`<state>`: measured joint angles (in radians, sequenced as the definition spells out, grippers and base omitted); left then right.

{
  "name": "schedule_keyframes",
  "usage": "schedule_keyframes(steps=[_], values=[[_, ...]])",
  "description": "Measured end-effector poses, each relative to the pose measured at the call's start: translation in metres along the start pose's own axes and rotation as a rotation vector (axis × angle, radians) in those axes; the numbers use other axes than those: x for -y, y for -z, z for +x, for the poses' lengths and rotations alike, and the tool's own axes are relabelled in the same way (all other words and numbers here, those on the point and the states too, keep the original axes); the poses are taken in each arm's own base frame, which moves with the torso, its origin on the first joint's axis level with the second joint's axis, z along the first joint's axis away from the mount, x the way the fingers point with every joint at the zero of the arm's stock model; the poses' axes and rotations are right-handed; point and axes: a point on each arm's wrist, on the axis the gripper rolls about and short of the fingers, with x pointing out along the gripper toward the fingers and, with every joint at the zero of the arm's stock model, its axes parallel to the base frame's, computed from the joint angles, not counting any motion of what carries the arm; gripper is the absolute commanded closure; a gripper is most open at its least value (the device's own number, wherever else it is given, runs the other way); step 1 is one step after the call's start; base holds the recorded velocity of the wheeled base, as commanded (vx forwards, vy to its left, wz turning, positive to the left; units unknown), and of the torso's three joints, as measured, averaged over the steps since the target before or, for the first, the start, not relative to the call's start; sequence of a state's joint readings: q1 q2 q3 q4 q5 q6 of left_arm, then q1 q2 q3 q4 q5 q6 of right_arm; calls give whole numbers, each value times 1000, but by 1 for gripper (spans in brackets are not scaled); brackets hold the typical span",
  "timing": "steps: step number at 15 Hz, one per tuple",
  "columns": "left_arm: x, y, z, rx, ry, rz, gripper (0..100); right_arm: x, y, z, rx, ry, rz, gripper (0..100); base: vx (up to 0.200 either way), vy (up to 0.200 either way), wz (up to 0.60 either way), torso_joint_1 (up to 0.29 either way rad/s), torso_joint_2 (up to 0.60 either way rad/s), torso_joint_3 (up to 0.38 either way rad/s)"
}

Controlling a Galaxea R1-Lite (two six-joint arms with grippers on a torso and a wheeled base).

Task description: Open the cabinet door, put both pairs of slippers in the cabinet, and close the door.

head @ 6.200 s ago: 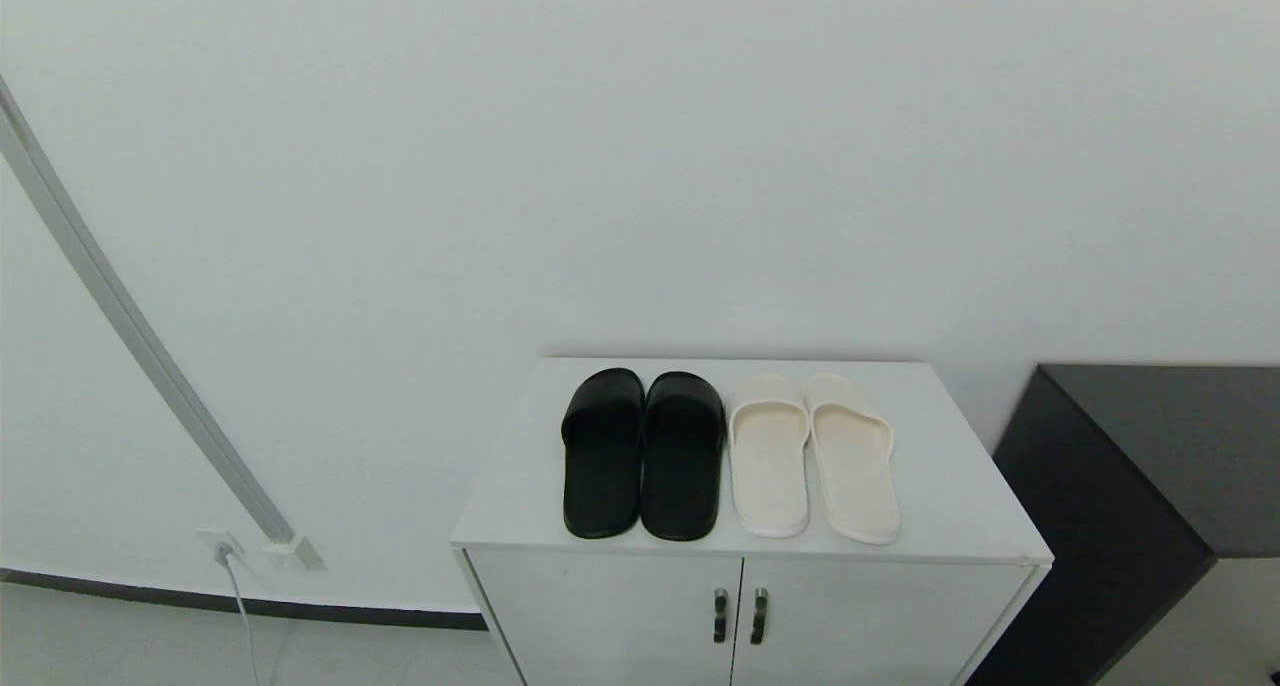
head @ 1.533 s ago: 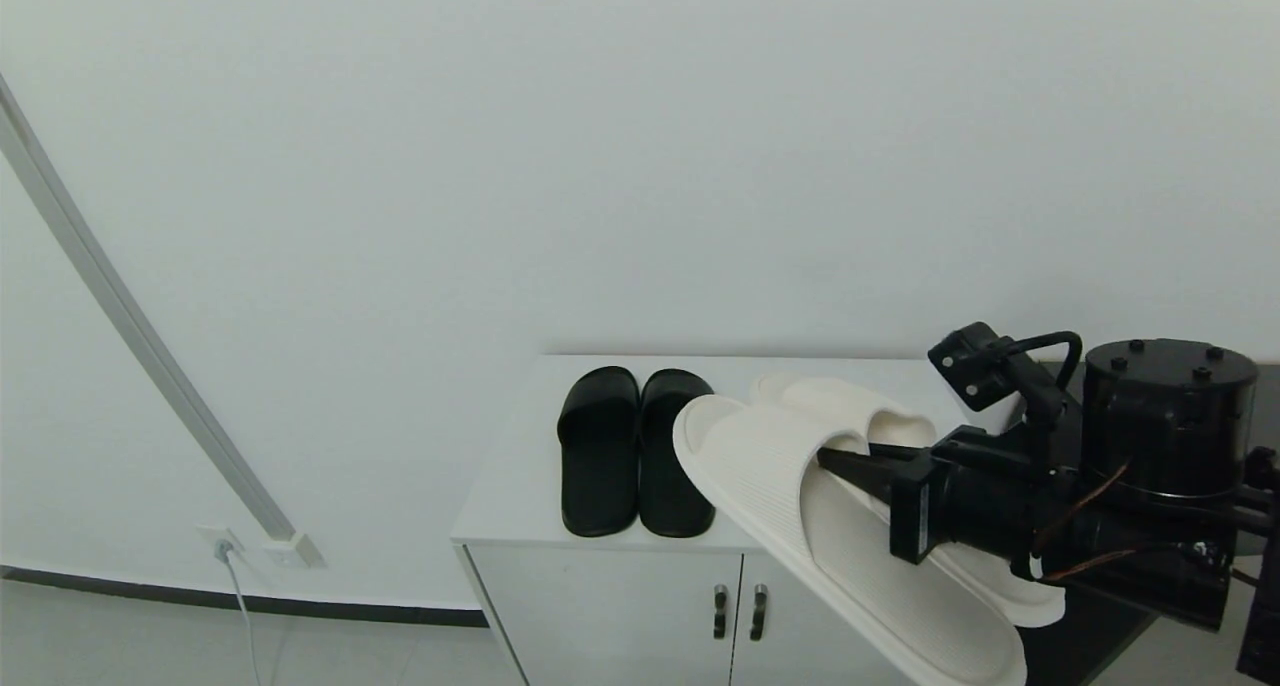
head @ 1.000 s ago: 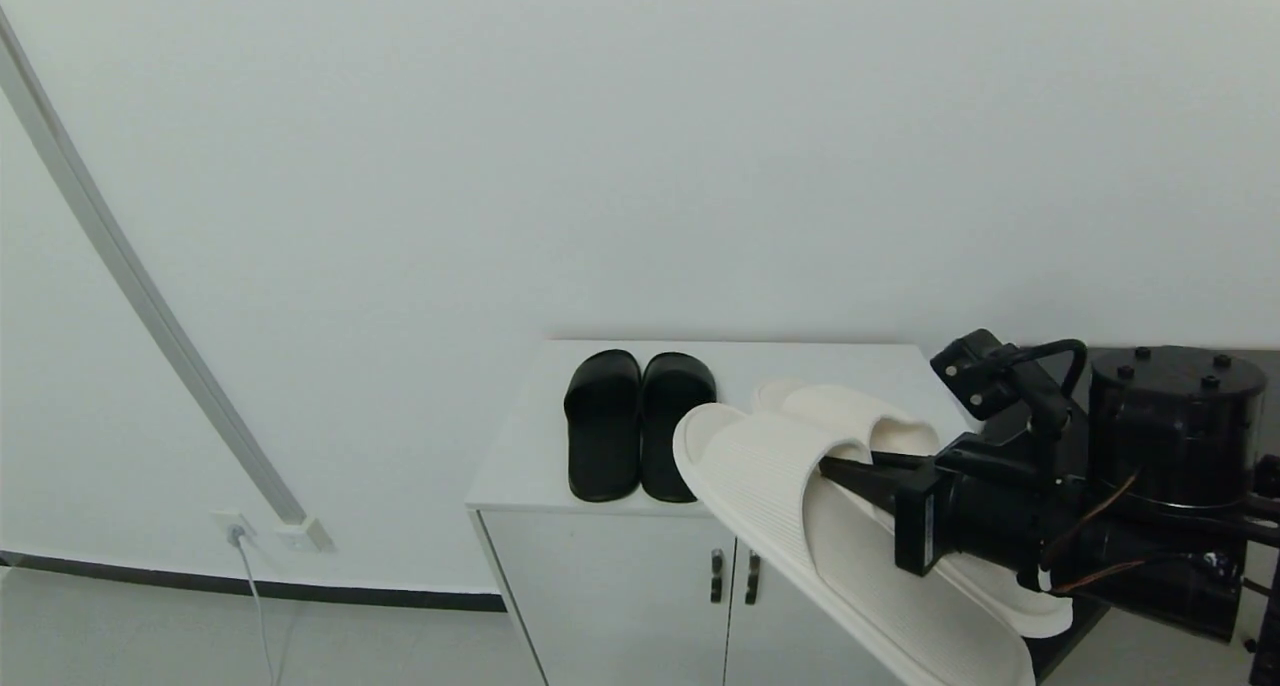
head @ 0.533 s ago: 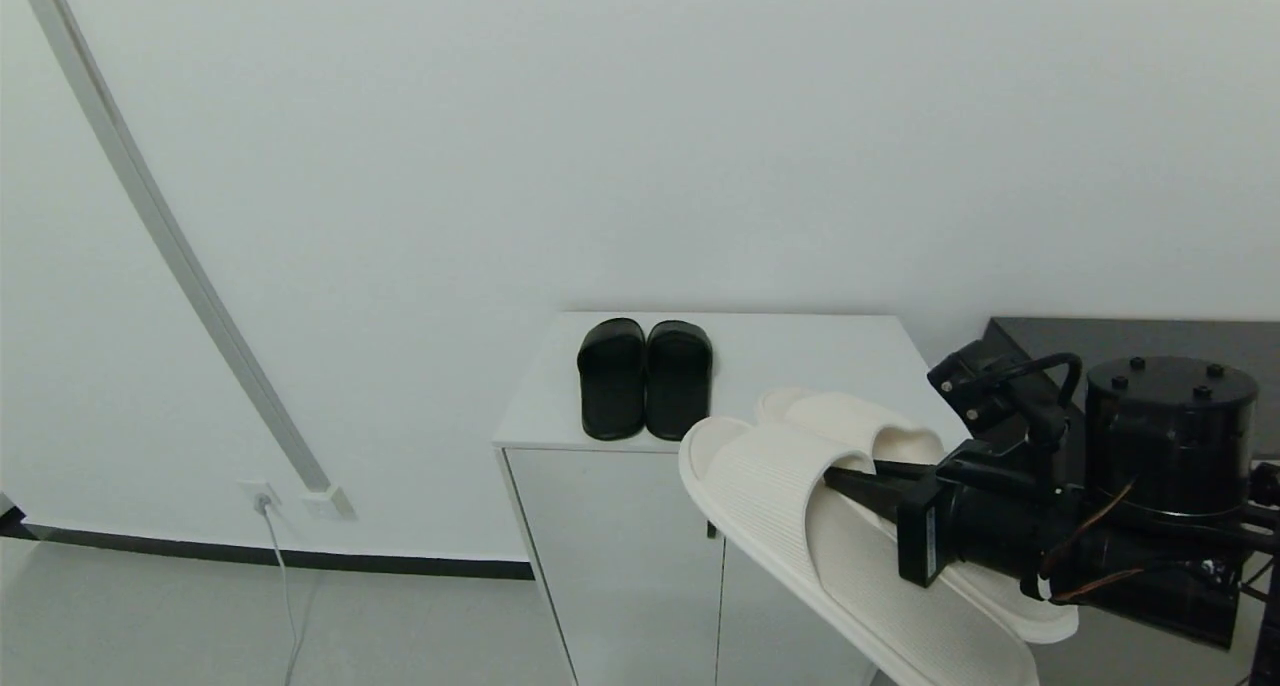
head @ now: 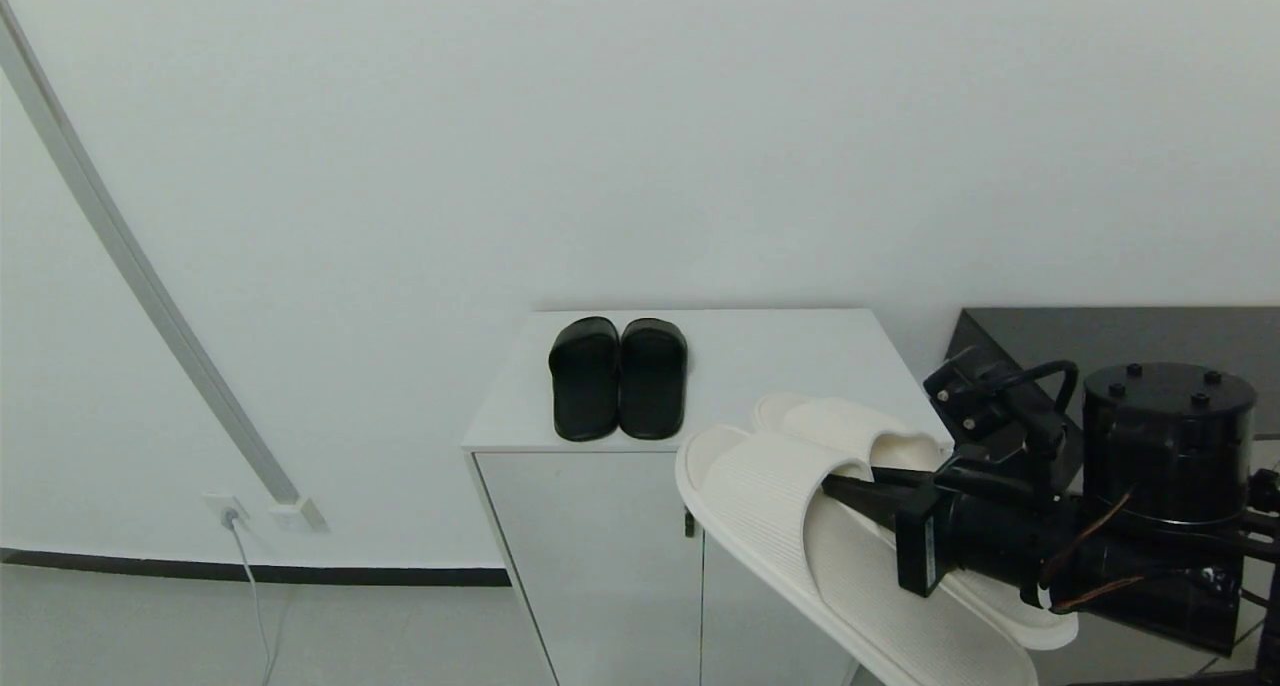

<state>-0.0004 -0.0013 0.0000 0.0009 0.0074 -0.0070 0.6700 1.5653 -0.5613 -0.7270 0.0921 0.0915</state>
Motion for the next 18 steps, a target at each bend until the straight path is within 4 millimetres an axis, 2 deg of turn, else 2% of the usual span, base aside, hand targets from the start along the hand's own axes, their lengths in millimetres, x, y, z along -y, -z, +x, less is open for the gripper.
schedule_keyframes(steps=[5,12,13,18], values=[[0,0,0,-1,-2,0,100,0,2,0,-6,-4,-7,100,0,0,0,-10,11,13],[0,0,0,-1,-1,3,100,0,3,0,-12,-4,-8,100,0,0,0,-149,339,184],[0,0,0,0,-1,3,0,0,3,1,-12,-5,-8,100,0,0,0,-159,359,193],[0,0,0,-1,-1,3,0,-1,5,1,-18,-4,-8,100,0,0,0,-170,385,211]])
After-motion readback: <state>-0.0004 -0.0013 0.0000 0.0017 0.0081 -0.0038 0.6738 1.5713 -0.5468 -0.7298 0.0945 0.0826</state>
